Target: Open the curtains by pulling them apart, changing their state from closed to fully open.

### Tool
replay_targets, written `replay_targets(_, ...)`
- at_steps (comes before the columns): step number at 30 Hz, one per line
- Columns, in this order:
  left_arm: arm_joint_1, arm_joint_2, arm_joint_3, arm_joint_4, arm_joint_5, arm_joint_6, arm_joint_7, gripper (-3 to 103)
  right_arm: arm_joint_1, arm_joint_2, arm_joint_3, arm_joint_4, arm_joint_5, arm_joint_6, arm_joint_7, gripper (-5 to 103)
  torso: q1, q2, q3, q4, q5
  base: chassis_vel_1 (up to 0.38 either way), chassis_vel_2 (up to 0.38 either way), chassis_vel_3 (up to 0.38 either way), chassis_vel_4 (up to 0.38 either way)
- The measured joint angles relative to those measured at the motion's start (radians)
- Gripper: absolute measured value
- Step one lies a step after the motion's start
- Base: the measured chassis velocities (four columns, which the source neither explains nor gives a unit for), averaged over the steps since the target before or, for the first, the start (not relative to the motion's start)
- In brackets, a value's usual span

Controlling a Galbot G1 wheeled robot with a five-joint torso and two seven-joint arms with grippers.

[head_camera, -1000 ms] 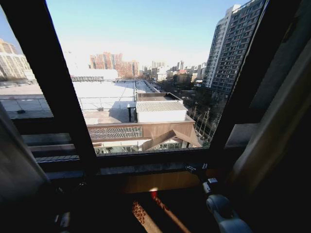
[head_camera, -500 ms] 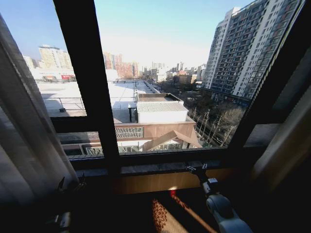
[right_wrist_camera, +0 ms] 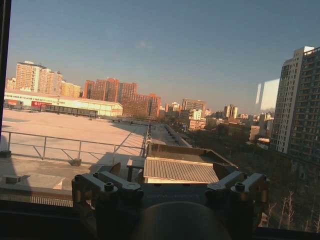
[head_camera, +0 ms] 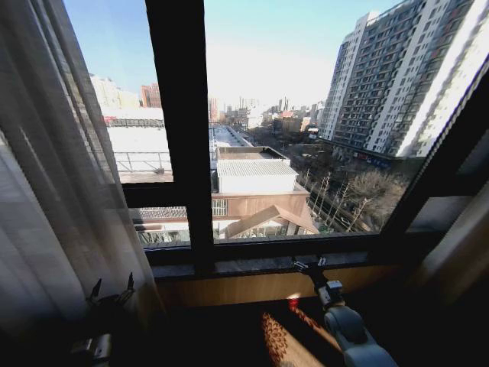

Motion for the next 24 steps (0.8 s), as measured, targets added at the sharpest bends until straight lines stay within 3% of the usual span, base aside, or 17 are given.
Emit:
replay_targets(7, 0.000, 0.000, 0.000, 0.000, 0.000, 0.000, 0.001, 100, 0.000, 0.000, 0.000, 0.000, 0.000, 0.000, 0.000, 100, 0.000, 0.000, 0.000, 0.0002, -0.0018, 0.006, 0.011, -0.007, -0.007)
replay_targets(24, 0.000, 0.000, 0.000, 0.000, 0.000, 0.000, 0.001, 100, 0.000, 0.000, 0.000, 0.000, 0.000, 0.000, 0.000, 100, 0.000, 0.000, 0.000, 0.0001, -0.0011, 0.053, 0.061, -0.057, -0.062)
